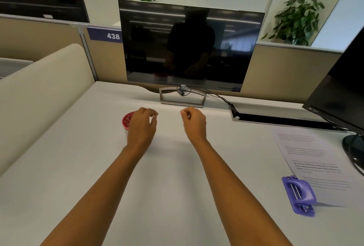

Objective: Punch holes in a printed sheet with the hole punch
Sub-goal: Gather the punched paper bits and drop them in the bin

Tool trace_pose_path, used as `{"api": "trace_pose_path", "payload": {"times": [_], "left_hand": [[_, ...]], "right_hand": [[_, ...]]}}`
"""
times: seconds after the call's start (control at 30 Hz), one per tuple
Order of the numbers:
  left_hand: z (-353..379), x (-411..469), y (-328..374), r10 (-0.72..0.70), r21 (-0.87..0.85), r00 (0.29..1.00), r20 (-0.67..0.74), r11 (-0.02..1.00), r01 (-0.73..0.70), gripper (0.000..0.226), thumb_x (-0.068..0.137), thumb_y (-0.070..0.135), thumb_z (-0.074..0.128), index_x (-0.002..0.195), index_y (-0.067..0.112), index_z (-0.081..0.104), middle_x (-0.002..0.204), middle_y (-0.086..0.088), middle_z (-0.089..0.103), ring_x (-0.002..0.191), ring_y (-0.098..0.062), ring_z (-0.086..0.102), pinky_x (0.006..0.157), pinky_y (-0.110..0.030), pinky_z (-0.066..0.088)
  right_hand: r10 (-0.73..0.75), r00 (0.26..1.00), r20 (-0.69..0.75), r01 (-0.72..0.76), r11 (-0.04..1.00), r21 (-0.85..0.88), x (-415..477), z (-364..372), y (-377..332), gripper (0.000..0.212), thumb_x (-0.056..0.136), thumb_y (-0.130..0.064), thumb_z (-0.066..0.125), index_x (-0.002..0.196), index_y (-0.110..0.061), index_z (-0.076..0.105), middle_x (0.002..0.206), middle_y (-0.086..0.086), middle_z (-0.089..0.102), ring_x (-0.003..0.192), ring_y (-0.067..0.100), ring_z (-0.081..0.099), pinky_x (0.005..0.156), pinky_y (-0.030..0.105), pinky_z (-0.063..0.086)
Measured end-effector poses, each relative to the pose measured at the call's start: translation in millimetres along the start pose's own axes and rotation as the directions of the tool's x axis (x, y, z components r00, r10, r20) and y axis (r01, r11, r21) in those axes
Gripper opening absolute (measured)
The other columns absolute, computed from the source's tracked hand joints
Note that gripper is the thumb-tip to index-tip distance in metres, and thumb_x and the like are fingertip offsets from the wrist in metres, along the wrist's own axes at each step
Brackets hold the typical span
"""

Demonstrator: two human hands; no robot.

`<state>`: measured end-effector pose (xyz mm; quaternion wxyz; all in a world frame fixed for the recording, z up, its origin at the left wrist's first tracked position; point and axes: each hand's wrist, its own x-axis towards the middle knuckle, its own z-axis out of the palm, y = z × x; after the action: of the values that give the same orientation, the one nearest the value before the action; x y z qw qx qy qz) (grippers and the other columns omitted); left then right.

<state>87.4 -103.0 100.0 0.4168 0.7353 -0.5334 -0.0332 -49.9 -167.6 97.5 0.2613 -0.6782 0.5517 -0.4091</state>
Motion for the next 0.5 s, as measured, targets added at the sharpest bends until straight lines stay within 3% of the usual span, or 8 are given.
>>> {"api": "trace_pose_path", "payload": {"times": [0.13,0.3,0.5], "left_hand": [[31.1,-28.3,9.2,0.070,0.008,0.993,0.091,0.997,-0.071,0.023,0.092,0.014,0.051,0.111,0.010,0.064,0.119,-0.009,0.064,0.110,-0.022,0.056,0.094,-0.031,0.044],[59.8,-59.9,-3.9,0.033,0.071,0.972,0.233,0.996,-0.051,0.030,0.095,0.015,0.046,0.121,0.011,0.059,0.127,-0.007,0.060,0.117,-0.022,0.053,0.097,-0.031,0.041],[79.3,-79.6,-14.9,0.016,0.141,0.938,0.347,0.988,-0.069,0.036,0.095,0.015,0.043,0.128,0.006,0.054,0.136,-0.011,0.053,0.125,-0.026,0.048,0.106,-0.034,0.035]], "right_hand": [[0.116,0.990,-0.077,-0.124,0.985,-0.120,-11.1,-42.8,57.6,0.019,0.093,-0.012,0.054,0.106,-0.004,0.066,0.107,0.013,0.067,0.098,0.023,0.063,0.083,0.023,0.048],[0.221,0.965,-0.143,-0.251,0.938,-0.240,-33.8,-92.9,122.5,0.026,0.094,-0.004,0.048,0.116,-0.001,0.062,0.117,0.018,0.064,0.108,0.029,0.061,0.094,0.031,0.048],[0.222,0.975,-0.016,-0.211,0.897,-0.388,-42.4,-116.3,157.9,0.039,0.097,-0.005,0.042,0.135,0.001,0.045,0.141,0.017,0.047,0.133,0.028,0.042,0.112,0.031,0.032]]}}
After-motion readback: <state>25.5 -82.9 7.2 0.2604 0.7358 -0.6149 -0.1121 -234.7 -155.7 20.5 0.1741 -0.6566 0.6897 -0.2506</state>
